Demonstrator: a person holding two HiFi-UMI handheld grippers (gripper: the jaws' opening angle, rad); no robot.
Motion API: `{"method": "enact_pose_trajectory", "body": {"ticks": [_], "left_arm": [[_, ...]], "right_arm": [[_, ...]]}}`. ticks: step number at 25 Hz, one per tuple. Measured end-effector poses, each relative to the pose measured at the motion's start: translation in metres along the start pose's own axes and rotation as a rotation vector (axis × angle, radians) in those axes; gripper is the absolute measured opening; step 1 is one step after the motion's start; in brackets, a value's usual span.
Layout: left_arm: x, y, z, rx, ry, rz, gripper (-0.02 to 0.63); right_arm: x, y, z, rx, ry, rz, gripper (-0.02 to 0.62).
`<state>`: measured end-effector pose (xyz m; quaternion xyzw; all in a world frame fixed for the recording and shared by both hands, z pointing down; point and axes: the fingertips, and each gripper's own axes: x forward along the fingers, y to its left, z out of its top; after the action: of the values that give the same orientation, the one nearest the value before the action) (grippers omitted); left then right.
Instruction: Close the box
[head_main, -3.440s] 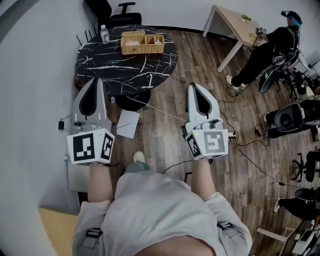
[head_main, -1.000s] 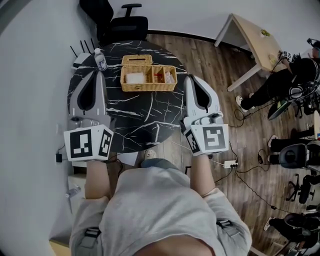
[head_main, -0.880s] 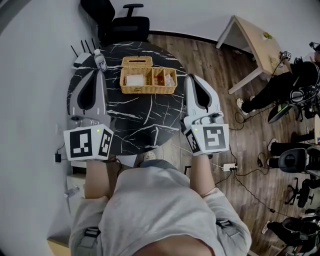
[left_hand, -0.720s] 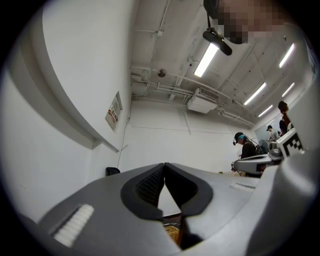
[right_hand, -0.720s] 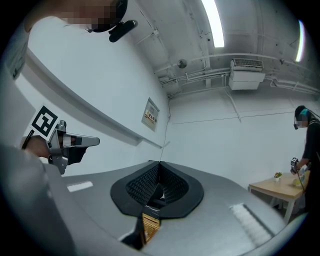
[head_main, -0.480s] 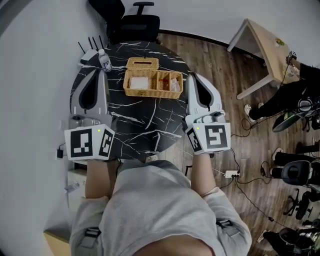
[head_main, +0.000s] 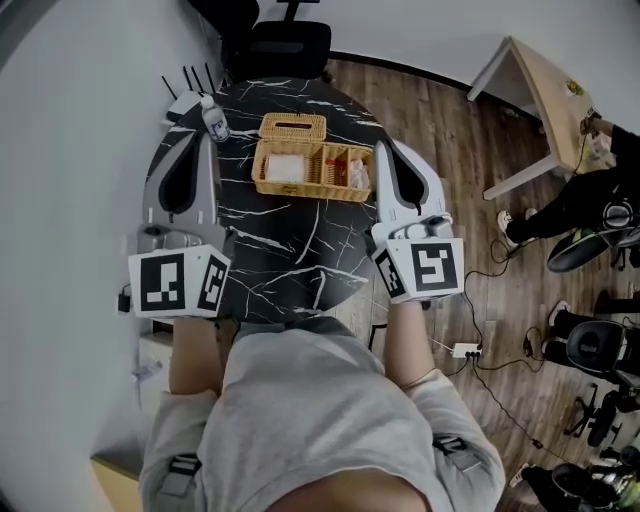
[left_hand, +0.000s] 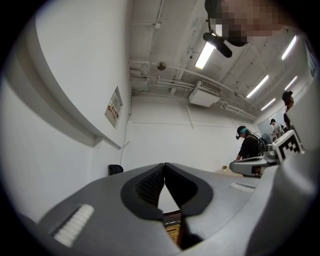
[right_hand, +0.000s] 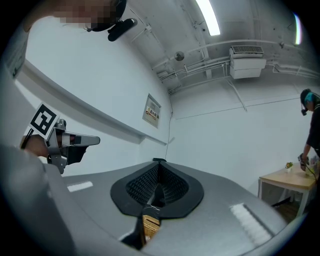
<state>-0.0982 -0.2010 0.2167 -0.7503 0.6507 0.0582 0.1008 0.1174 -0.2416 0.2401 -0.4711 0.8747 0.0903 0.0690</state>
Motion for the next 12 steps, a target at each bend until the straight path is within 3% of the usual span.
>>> {"method": "enact_pose_trajectory", "body": {"ticks": [12], "left_arm": [[0.055,0.028,-0.039,-0.051,0.087,-0.119,0.058]], "right_arm": [[0.058,0.010,-0.034,0.031,0.079,-0.028,0.005]]}}
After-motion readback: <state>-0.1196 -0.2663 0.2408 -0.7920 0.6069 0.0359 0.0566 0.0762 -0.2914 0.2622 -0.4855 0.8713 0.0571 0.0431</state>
